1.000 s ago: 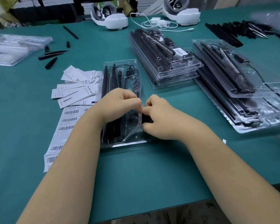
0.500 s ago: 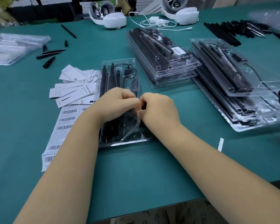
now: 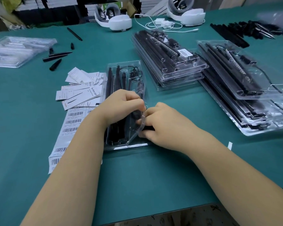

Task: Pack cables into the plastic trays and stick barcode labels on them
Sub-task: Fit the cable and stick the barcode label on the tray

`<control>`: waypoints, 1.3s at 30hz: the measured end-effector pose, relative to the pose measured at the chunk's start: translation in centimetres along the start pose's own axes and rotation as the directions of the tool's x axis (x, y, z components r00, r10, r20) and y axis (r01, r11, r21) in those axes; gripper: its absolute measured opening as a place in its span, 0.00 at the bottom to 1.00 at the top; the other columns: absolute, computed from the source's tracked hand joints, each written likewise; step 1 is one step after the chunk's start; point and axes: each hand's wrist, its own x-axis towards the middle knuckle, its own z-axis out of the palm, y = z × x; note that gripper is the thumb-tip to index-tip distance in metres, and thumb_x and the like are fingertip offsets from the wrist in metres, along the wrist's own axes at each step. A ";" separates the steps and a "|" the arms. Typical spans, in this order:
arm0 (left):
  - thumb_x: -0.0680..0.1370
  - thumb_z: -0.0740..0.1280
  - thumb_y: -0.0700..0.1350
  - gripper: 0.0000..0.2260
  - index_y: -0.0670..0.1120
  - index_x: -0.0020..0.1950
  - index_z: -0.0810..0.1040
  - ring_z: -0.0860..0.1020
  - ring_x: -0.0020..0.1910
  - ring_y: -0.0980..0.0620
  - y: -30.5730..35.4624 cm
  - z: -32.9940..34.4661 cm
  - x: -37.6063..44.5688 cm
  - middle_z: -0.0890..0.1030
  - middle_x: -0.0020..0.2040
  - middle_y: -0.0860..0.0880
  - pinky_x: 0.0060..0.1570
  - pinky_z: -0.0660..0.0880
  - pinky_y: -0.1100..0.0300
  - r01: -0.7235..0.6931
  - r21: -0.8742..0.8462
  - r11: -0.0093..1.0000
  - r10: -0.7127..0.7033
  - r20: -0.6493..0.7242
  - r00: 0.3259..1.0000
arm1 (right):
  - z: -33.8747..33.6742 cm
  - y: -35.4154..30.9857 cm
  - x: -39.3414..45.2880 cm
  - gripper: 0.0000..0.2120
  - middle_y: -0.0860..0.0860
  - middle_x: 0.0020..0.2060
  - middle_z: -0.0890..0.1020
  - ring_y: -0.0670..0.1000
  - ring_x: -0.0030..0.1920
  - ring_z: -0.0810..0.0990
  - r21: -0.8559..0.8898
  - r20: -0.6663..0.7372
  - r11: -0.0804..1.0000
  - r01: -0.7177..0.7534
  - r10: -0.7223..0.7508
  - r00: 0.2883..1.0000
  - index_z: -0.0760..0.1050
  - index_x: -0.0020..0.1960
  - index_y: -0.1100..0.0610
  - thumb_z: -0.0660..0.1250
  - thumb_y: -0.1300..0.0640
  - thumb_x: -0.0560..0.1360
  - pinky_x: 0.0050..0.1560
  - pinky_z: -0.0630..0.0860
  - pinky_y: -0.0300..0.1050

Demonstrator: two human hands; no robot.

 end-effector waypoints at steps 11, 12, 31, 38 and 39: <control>0.73 0.73 0.48 0.16 0.48 0.29 0.70 0.66 0.26 0.55 -0.1 -0.6 -0.3 0.71 0.26 0.53 0.27 0.64 0.68 0.029 -0.036 0.999 -0.029 0.002 1.000 | 1.6 0.1 0.6 0.12 0.45 0.57 0.79 0.48 0.59 0.73 0.095 -0.186 0.992 -0.086 0.103 0.977 0.81 0.56 0.50 0.64 0.49 0.77 0.59 0.65 0.43; 0.73 0.73 0.49 0.14 0.48 0.30 0.72 0.66 0.28 0.55 -0.2 -0.9 -0.3 0.70 0.27 0.53 0.28 0.64 0.67 0.026 -0.009 1.000 -0.026 -0.011 1.000 | 1.6 0.2 0.6 0.12 0.43 0.57 0.79 0.48 0.59 0.73 0.035 -0.166 0.997 -0.071 0.076 0.983 0.81 0.56 0.47 0.62 0.47 0.77 0.60 0.62 0.44; 0.69 0.72 0.60 0.28 0.76 0.64 0.64 0.66 0.42 0.70 -0.5 -3.4 -1.4 0.76 0.50 0.71 0.47 0.65 0.63 0.229 0.405 0.885 -0.300 0.121 0.946 | 0.3 2.6 -0.1 0.08 0.37 0.51 0.75 0.46 0.55 0.65 0.207 -0.078 0.978 0.005 0.011 0.997 0.83 0.49 0.44 0.65 0.47 0.76 0.56 0.61 0.39; 0.69 0.70 0.63 0.28 0.79 0.64 0.61 0.66 0.68 0.59 -0.4 -3.1 -0.7 0.66 0.71 0.63 0.58 0.61 0.60 0.251 0.451 0.856 -0.357 0.166 0.919 | -1.7 4.4 -0.9 0.10 0.27 0.50 0.74 0.25 0.52 0.72 0.558 0.162 0.819 -0.134 0.051 0.986 0.82 0.45 0.42 0.66 0.57 0.71 0.52 0.63 0.18; 0.70 0.69 0.64 0.28 0.78 0.65 0.60 0.66 0.69 0.58 -0.4 -3.0 -0.7 0.66 0.72 0.62 0.58 0.61 0.60 0.241 0.467 0.850 -0.351 0.163 0.922 | -1.5 4.5 -0.8 0.10 0.29 0.47 0.77 0.25 0.51 0.73 0.584 0.121 0.799 -0.148 0.095 0.988 0.83 0.42 0.43 0.67 0.58 0.71 0.51 0.64 0.18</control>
